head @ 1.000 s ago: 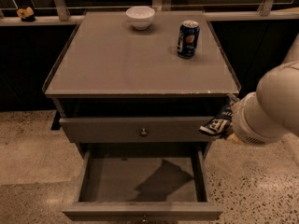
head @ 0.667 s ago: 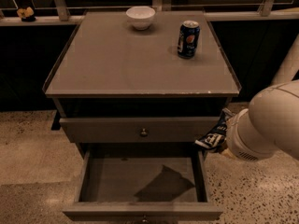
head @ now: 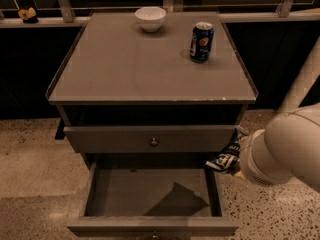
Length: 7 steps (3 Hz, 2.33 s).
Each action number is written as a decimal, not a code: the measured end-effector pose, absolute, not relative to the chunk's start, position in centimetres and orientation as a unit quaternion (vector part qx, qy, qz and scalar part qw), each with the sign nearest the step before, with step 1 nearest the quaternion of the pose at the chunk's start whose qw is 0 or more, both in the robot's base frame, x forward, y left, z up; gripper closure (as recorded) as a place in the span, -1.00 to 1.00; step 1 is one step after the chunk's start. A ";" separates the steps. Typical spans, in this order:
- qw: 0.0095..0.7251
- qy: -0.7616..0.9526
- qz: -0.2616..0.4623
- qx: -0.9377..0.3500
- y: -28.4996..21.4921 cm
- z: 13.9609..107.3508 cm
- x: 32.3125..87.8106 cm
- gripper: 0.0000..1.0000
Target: Place blue chip bag into middle drawer
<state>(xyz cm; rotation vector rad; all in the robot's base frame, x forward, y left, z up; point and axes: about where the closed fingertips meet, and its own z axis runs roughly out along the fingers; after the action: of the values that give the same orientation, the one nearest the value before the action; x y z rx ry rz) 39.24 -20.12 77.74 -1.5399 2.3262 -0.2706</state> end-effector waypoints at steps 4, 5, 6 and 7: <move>0.148 0.826 -0.043 -0.543 -13.8 61.3 32.2 1.00; 0.162 0.820 -0.047 -0.548 -12.6 61.0 34.6 1.00; 0.175 0.821 -0.048 -0.541 -11.7 60.0 37.7 1.00; 0.201 0.837 -0.042 -0.508 -10.6 56.4 42.4 1.00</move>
Offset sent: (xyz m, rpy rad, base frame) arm -0.0933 0.0538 -0.1415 0.0549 0.0845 -0.0043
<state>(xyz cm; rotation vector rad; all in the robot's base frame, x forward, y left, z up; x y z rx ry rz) 42.35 -10.63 56.41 -1.4186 2.3368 -0.1164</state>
